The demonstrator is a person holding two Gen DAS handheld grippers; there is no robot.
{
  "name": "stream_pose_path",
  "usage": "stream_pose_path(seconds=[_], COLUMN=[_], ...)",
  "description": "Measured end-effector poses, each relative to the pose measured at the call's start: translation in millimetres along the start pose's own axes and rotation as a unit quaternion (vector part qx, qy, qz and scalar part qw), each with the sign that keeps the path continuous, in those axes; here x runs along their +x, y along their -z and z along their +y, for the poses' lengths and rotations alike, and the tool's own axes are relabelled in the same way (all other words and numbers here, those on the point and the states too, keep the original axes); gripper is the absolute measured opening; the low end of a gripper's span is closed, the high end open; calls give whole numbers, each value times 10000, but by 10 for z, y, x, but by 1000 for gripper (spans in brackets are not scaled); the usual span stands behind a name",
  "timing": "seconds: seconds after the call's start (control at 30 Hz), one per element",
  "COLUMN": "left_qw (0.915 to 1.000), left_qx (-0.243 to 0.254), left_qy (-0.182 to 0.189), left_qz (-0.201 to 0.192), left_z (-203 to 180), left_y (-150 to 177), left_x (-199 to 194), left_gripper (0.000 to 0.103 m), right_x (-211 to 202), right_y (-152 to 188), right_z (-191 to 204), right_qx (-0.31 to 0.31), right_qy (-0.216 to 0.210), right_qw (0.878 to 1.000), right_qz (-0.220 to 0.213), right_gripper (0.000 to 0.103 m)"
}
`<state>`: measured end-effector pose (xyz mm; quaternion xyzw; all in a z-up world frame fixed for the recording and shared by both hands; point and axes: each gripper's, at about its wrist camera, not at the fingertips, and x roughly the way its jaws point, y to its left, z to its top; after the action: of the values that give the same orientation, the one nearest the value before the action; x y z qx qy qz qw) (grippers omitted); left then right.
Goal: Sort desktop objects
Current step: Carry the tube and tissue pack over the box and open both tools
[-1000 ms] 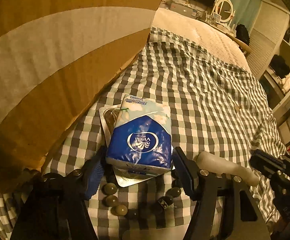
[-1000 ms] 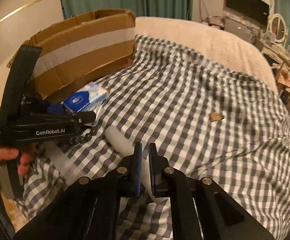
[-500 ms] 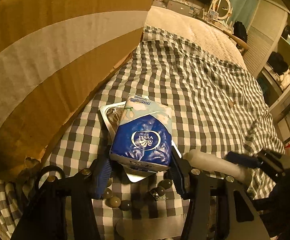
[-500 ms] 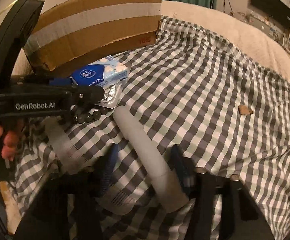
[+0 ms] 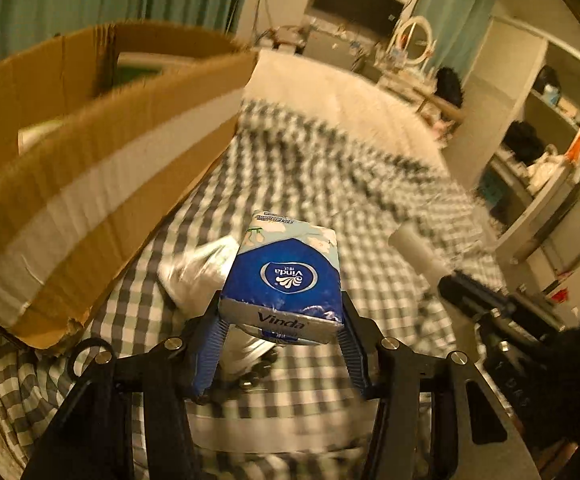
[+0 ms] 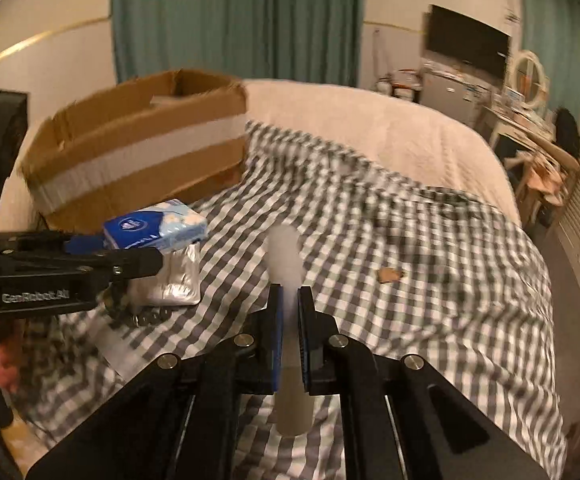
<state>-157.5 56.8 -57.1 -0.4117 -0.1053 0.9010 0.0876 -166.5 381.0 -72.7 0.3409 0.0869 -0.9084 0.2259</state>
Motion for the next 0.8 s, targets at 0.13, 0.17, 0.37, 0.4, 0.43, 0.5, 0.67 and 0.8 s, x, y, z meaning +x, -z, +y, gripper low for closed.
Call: stream_pose_path(seconds=[0.13,0.17,0.37,0.4,0.43,0.5,0.67,0.8], left_qw=[9991,9986,9916,9900,9887,9873,9800,9769], left_qx=[-60,-76,-142,-180,-241,-390,-852,-1150], left_qy=[270,320,432,412,395,345,18,-169], left_qz=[-324,-411,-1210,-1339,-1424,-1503,-1796,-1795], left_z=[-38,-36,86,137,195,354,829,1220], left_y=[-103,-139,-445,-502,-559,-679,-864,-1005], left_x=[-251,-325,-933,-1034,-1115,-1251,-1446,-1446], left_gripper=[54,53,54,54,54,54,54,54], right_x=[-261,-340,-614,-619,-619,-605,-423,-257], right_y=[-44,-66,-319,-378,-454,-653,-1286,-1697], right_z=[-38,-31,113,159,231,386,882,1170], right_qx=[306,347,637,669,716,842,944,1220], right_qy=[-104,-69,-307,-438,-585,-902,-1489,-1904], right_qw=[9993,9991,9963,9956,9943,9907,9817,9692], right_qz=[-165,-253,-481,-497,-533,-578,-721,-971], right_gripper=[6,6,6,6,6,6,7,9])
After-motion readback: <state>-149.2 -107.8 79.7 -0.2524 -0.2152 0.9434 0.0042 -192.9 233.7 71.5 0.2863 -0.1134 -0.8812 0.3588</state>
